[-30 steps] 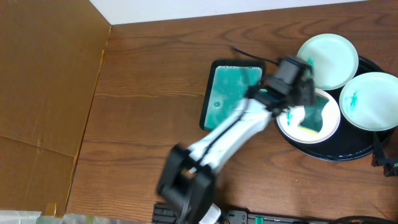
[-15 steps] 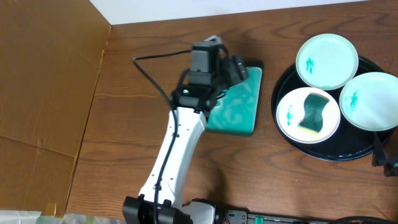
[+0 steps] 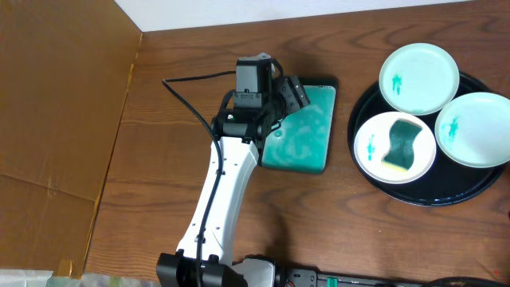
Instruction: Clean dirty plates on tray and stack at the side
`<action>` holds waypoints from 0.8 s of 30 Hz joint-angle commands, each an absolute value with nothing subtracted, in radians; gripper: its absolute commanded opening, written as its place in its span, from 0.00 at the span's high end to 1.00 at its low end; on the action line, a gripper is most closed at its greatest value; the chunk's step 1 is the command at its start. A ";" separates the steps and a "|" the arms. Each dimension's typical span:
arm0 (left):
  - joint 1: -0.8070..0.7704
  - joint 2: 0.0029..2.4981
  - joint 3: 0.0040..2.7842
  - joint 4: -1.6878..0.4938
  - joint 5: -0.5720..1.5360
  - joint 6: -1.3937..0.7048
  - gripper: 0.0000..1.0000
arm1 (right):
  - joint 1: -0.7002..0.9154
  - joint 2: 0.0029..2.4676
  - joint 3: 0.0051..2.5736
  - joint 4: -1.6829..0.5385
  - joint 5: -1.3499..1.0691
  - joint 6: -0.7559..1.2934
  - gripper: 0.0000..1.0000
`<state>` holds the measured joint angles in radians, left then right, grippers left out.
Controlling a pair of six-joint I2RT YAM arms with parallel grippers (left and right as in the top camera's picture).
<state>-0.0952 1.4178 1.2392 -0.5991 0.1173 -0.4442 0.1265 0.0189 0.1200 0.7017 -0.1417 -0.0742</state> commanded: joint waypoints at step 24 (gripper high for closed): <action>-0.093 1.420 1.241 -0.643 0.112 -0.435 0.17 | 0.262 1.328 1.266 -0.833 -0.246 0.302 0.25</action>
<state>-0.0952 1.4178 1.2388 -0.6331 0.1173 -0.4442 0.1871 1.2148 1.2579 -0.8062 -0.4980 0.1932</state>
